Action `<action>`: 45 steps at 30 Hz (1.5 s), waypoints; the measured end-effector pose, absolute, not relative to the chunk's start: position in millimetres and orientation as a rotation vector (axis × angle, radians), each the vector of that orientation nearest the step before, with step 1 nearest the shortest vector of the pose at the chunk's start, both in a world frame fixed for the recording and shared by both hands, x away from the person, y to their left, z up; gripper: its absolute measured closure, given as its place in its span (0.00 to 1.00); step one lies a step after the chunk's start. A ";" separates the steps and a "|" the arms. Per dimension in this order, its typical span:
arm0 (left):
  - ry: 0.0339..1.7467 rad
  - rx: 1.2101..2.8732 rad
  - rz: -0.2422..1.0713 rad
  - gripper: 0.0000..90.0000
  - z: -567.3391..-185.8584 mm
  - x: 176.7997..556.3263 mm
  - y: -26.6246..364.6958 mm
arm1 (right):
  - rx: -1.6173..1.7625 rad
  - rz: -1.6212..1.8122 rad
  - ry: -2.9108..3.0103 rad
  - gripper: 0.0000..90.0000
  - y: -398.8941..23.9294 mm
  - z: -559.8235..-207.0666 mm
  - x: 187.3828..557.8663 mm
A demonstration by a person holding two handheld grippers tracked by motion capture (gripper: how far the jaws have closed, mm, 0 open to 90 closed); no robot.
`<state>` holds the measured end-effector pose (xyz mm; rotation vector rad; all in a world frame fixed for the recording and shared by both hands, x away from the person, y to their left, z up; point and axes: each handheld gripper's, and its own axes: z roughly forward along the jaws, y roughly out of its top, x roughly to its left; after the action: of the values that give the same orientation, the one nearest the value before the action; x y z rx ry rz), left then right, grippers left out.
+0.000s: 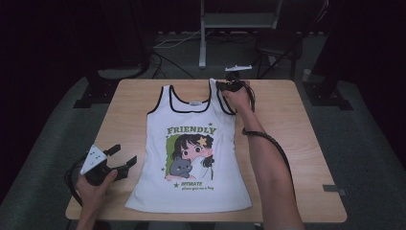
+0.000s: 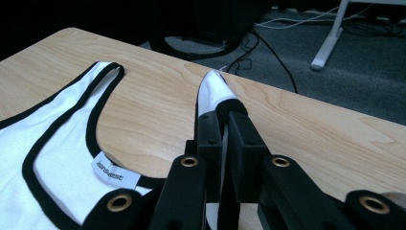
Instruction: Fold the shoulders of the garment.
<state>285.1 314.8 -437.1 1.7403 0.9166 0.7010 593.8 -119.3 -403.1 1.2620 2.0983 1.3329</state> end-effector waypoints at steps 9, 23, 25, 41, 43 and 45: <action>0.917 1.740 0.704 0.23 -437.0 284.8 314.9 | 1.202 1.340 2.098 0.93 -118.9 -395.2 577.3; 0.921 1.739 0.704 0.23 -437.1 284.7 314.8 | 1.070 1.330 2.102 0.93 -110.2 -385.3 549.9; 0.920 1.741 0.705 0.23 -437.0 284.8 314.7 | 1.056 1.331 2.101 0.93 -109.4 -384.1 547.2; 0.918 1.740 0.709 0.23 -437.2 284.5 314.6 | 0.836 1.270 2.156 0.92 -95.6 -377.4 504.1; 0.918 1.740 0.709 0.23 -437.2 284.5 314.5 | 0.828 1.271 2.159 0.92 -95.1 -377.9 501.0; 0.917 1.746 0.711 0.23 -437.0 284.7 314.7 | 0.803 1.258 2.170 0.92 -93.9 -380.1 494.7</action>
<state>284.7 314.7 -437.0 1.7462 0.9169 0.7107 494.7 -93.9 -380.1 0.8029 2.1703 1.2577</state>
